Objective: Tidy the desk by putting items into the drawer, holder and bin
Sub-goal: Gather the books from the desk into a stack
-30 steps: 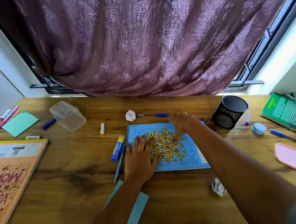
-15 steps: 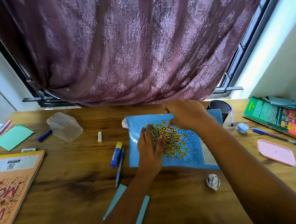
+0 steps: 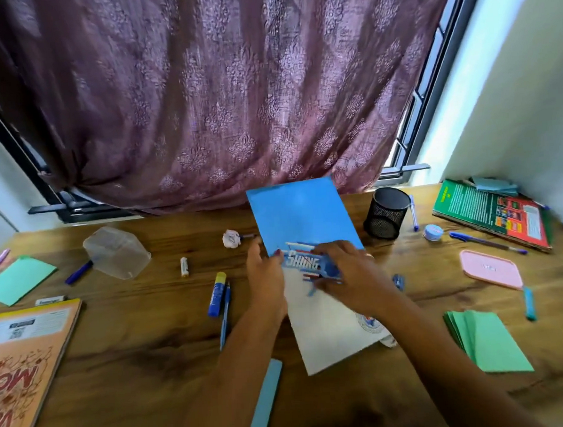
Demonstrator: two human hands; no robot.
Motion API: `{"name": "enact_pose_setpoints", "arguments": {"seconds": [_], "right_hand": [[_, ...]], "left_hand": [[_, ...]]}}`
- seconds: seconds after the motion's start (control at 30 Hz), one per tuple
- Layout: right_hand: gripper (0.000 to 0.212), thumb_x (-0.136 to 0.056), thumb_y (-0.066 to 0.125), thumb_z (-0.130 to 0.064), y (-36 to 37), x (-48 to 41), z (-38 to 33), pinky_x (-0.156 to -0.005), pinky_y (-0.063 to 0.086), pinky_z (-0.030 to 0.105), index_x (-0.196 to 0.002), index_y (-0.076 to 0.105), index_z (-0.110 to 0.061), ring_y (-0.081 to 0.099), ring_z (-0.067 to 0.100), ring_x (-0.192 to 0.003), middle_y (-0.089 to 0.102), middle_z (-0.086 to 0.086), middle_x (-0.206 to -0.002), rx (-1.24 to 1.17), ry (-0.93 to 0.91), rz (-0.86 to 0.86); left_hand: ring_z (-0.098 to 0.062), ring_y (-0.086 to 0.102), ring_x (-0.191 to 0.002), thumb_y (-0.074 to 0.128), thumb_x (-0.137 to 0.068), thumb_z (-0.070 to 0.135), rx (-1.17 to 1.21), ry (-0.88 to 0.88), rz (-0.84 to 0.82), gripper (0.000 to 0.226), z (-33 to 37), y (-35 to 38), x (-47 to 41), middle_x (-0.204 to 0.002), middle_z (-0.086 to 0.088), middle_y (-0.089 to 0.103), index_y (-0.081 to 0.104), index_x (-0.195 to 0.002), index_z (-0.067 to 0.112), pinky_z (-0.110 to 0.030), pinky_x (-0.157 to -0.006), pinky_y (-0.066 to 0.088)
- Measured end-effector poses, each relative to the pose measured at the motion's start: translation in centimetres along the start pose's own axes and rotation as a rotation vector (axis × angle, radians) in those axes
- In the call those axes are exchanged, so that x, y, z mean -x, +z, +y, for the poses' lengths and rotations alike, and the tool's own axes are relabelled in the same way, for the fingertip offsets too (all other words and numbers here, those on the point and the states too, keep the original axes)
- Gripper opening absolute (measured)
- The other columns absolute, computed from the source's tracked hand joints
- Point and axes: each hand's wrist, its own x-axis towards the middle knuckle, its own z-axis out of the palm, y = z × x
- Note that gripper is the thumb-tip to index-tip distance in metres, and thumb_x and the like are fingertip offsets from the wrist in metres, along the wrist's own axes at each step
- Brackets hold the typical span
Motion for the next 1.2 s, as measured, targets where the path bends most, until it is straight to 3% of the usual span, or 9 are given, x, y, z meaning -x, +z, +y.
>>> {"name": "enact_pose_setpoints", "arguments": {"seconds": [0.1,0.27,0.4,0.6,0.73,0.87,0.97,1.1,1.2], "right_hand": [[0.067,-0.083,0.068,-0.042,2.1,-0.8,3.4,-0.095,0.048,0.043,-0.140,0.034,-0.030,0.047,0.030,-0.120,0.037,0.006,-0.138,-0.232,0.228,0.064],[0.054,-0.087,0.066,-0.012,4.6,-1.9,5.1,-0.078,0.056,0.050,-0.134,0.040,-0.018,0.065,0.030,-0.093,0.057,0.014,-0.121,-0.742,0.466,0.059],[0.047,-0.093,0.055,-0.003,5.8,-2.7,4.7,-0.055,0.052,0.031,-0.136,0.042,-0.017,0.064,0.021,-0.079,0.059,0.012,-0.119,-0.802,0.552,0.120],[0.053,-0.089,0.049,0.009,6.9,-3.4,4.5,-0.084,0.055,0.050,-0.136,0.042,-0.013,0.060,0.034,-0.103,0.056,0.015,-0.124,-0.663,0.599,0.134],[0.056,-0.087,0.055,-0.005,6.9,-3.8,2.5,-0.098,0.045,0.045,-0.141,0.040,-0.015,0.049,0.038,-0.120,0.050,0.016,-0.135,-0.349,0.597,0.085],[0.059,-0.086,0.060,-0.022,8.0,-4.2,-3.1,-0.108,0.028,0.044,-0.141,0.038,-0.025,0.036,0.032,-0.131,0.033,0.006,-0.145,-0.116,0.393,0.121],[0.049,-0.083,0.061,-0.020,9.5,-4.1,-8.8,-0.105,0.034,0.037,-0.131,0.051,-0.021,0.040,0.032,-0.126,0.040,0.009,-0.138,-0.203,0.150,0.064],[0.044,-0.082,0.060,-0.019,12.6,-3.2,-16.6,-0.102,0.039,0.035,-0.126,0.057,-0.014,0.048,0.029,-0.122,0.052,0.012,-0.130,-0.264,-0.092,-0.153],[0.050,-0.087,0.059,-0.023,16.5,-1.1,-23.4,-0.107,0.036,0.033,-0.136,0.049,-0.014,0.047,0.026,-0.127,0.050,0.011,-0.137,-0.282,-0.228,-0.387]], "left_hand": [[-0.025,0.067,-0.080,0.052,-0.094,0.005,-0.003,-0.070,0.003,0.037,-0.6,-1.0,-1.8,-0.098,-0.011,0.066,0.051,-0.127,0.021,-0.038,-0.065,0.056],[-0.012,0.065,-0.061,0.051,-0.094,0.005,-0.145,0.002,0.057,0.026,-1.7,-2.3,-3.3,-0.079,0.001,0.067,0.060,-0.115,0.016,-0.022,-0.045,0.048],[-0.018,0.064,-0.064,0.048,-0.094,0.004,-0.161,-0.065,0.031,0.024,-2.7,-2.8,-3.4,-0.083,-0.007,0.068,0.060,-0.115,0.008,-0.025,-0.051,0.049],[-0.018,0.067,-0.076,0.055,-0.093,0.013,-0.418,-0.069,-0.038,0.011,-4.4,-3.6,-1.8,-0.096,-0.006,0.068,0.057,-0.103,0.017,-0.024,-0.055,0.050],[-0.010,0.066,-0.074,0.055,-0.093,0.011,-0.439,-0.003,-0.092,0.021,-4.4,-4.6,-1.5,-0.103,-0.004,0.068,0.057,-0.112,0.018,-0.020,-0.056,0.051],[-0.007,0.058,-0.099,0.059,-0.091,0.015,-0.464,0.122,0.030,0.042,-2.7,-7.6,-1.3,-0.126,0.004,0.053,0.051,-0.132,0.019,-0.011,-0.073,0.052],[-0.026,0.054,-0.117,0.062,-0.087,0.012,-0.450,0.225,0.196,0.043,-0.5,-12.0,-0.8,-0.130,-0.009,0.055,0.056,-0.129,0.019,-0.044,-0.101,0.046],[-0.028,0.047,-0.122,0.058,-0.090,0.018,-0.570,0.187,0.492,0.043,2.3,-20.0,0.9,-0.135,-0.009,0.049,0.052,-0.132,0.021,-0.032,-0.099,0.038],[-0.032,0.043,-0.125,0.057,-0.090,0.022,-0.660,0.210,0.748,0.042,4.3,-28.3,3.7,-0.136,-0.015,0.049,0.052,-0.131,0.015,-0.039,-0.104,0.035]]}}
